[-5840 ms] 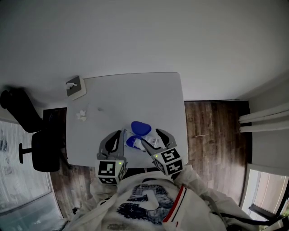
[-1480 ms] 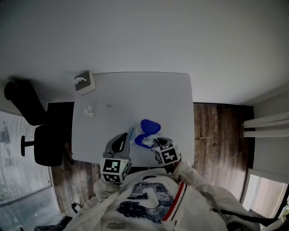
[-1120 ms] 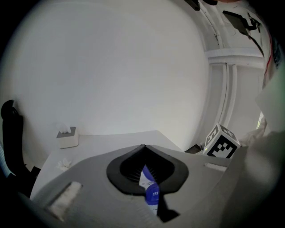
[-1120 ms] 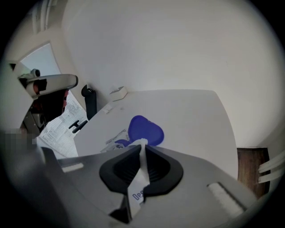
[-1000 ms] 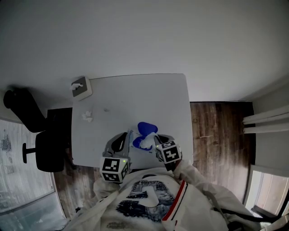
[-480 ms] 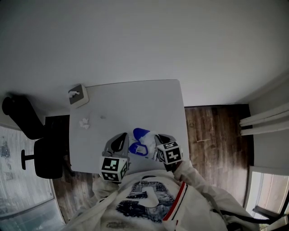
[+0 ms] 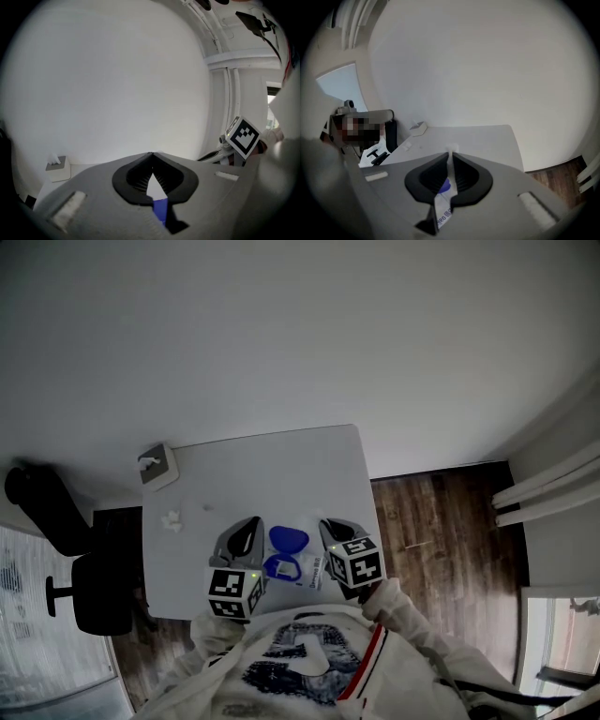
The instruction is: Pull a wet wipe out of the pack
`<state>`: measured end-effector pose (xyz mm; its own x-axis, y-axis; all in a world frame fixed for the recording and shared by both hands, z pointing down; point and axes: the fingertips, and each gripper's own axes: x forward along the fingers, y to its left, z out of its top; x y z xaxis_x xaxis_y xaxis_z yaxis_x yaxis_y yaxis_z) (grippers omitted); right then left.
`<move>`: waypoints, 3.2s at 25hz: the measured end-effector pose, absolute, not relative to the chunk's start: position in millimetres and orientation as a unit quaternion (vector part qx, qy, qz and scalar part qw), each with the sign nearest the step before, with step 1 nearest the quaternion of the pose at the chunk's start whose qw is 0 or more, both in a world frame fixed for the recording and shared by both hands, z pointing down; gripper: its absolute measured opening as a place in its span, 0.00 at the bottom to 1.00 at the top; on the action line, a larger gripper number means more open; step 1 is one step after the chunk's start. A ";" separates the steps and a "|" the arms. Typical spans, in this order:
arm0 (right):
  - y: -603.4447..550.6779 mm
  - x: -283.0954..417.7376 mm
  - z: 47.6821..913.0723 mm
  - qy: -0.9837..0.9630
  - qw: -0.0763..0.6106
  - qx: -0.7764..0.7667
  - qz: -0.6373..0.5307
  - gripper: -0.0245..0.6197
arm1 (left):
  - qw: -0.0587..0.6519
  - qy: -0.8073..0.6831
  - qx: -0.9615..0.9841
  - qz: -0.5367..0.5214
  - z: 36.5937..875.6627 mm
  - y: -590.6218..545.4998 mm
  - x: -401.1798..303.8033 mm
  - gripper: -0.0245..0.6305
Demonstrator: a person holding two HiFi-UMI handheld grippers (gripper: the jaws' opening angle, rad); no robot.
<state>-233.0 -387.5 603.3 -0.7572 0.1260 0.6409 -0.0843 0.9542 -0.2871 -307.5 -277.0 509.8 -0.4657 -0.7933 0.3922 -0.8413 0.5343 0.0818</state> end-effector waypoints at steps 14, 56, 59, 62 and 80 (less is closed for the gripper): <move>-449.6 -267.6 469.0 -0.976 0.198 0.025 0.088 0.06 | 0.093 -0.874 0.474 0.062 423.9 -311.1 -348.5 0.04; -395.2 -186.7 336.0 -0.996 0.040 0.040 0.065 0.06 | 0.006 -0.888 0.458 0.039 322.6 -243.0 -272.6 0.04; -371.5 -175.4 333.1 -0.996 0.039 0.044 0.070 0.06 | 0.007 -0.886 0.462 0.024 323.1 -220.2 -266.7 0.04; -354.2 -160.5 328.1 -0.996 0.035 0.056 0.059 0.06 | 0.003 -0.881 0.473 0.019 321.6 -205.7 -253.3 0.04; -239.8 -83.0 328.5 -0.994 0.027 0.092 0.050 0.06 | -0.002 -0.867 0.498 0.027 328.2 -89.2 -174.7 0.04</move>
<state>-83.0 -239.8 328.5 -0.9815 -0.1808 0.0630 -0.1863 0.9779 -0.0953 -174.7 -89.2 328.2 -0.5042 -0.8633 0.0230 -0.8630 0.5028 -0.0494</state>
